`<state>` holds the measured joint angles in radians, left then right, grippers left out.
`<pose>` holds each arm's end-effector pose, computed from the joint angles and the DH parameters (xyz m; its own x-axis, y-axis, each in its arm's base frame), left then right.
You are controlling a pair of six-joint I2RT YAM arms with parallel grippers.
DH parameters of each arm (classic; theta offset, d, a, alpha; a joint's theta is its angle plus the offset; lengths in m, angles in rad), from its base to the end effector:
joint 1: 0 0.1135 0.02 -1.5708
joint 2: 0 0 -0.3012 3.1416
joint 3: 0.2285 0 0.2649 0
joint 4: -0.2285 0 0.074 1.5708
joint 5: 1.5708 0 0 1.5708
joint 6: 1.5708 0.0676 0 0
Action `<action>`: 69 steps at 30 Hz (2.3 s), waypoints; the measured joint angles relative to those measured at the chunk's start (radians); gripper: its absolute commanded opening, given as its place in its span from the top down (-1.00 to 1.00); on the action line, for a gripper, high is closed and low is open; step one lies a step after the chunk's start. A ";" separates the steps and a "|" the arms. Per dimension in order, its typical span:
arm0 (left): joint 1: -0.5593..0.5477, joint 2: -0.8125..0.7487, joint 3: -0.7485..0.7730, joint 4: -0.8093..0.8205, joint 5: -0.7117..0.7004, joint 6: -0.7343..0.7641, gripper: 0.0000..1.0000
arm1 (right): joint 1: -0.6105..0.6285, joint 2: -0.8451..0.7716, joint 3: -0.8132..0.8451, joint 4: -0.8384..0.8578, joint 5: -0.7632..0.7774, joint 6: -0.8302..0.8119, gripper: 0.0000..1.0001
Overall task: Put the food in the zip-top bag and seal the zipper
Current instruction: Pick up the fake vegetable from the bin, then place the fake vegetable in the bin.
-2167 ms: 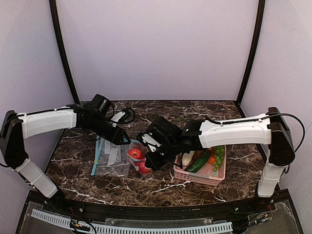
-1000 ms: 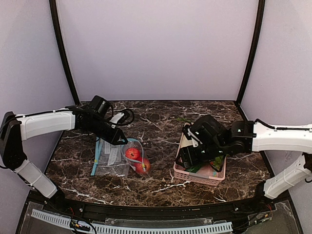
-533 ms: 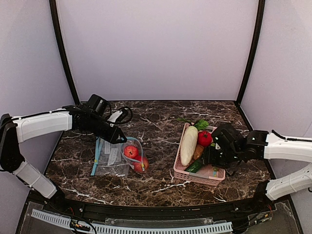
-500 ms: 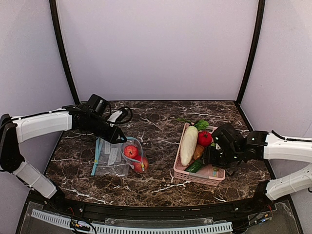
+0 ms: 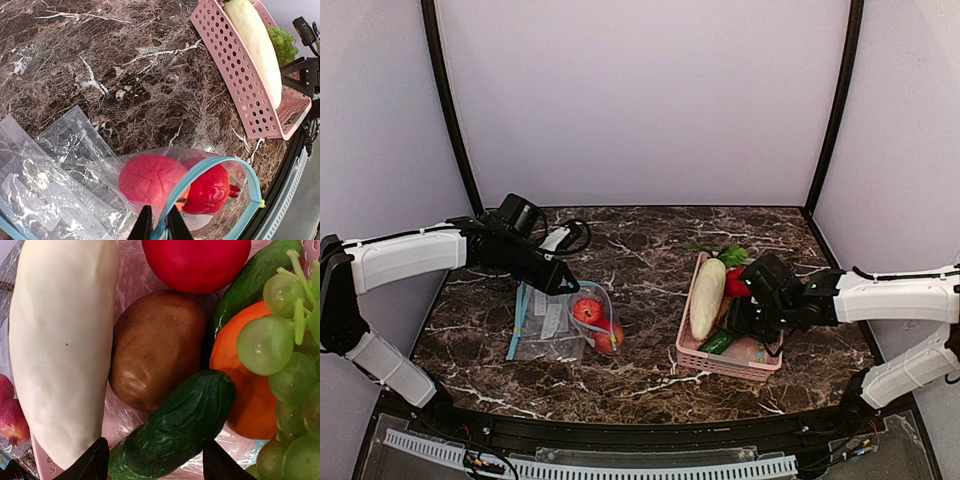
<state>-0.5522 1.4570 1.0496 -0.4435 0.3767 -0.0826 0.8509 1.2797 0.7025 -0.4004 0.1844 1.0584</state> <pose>0.2736 -0.1978 0.2627 -0.6952 0.3382 -0.6342 0.6391 0.6947 -0.3300 0.1814 0.1881 0.1951 -0.8533 0.3264 -0.4066 0.1472 0.8989 0.4127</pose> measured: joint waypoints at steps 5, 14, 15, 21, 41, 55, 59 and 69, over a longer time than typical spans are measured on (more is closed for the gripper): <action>0.000 0.000 0.000 0.000 0.001 0.000 0.79 | -0.002 0.055 0.000 0.035 0.008 0.005 -0.14; 0.000 0.000 0.000 0.000 0.000 0.000 0.79 | -0.003 0.117 0.003 0.112 0.018 0.029 0.30; 0.000 0.000 0.000 0.000 0.000 0.000 0.79 | -0.003 0.115 0.003 0.113 0.019 0.026 0.33; 0.000 0.000 0.000 0.000 0.000 0.000 0.80 | -0.003 0.019 -0.018 0.116 0.037 0.009 0.43; 0.000 0.000 0.000 0.000 0.010 0.000 0.80 | -0.003 -0.441 -0.067 0.064 0.085 -0.346 0.52; -0.013 0.000 -0.006 0.023 0.113 -0.004 0.80 | 0.020 -0.465 0.039 0.103 -0.276 -0.702 0.49; -0.035 0.002 -0.007 0.031 0.140 -0.003 0.80 | 0.069 -0.414 0.091 0.134 -0.316 -0.734 0.49; -0.045 0.006 -0.008 0.041 0.162 -0.007 0.80 | 0.256 -0.130 0.279 0.200 -0.185 -0.754 0.53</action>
<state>-0.5968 1.4631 1.0416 -0.4026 0.5385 -0.0898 1.1069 1.1492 0.9817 -0.2008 -0.0006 0.3042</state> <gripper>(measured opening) 0.099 0.392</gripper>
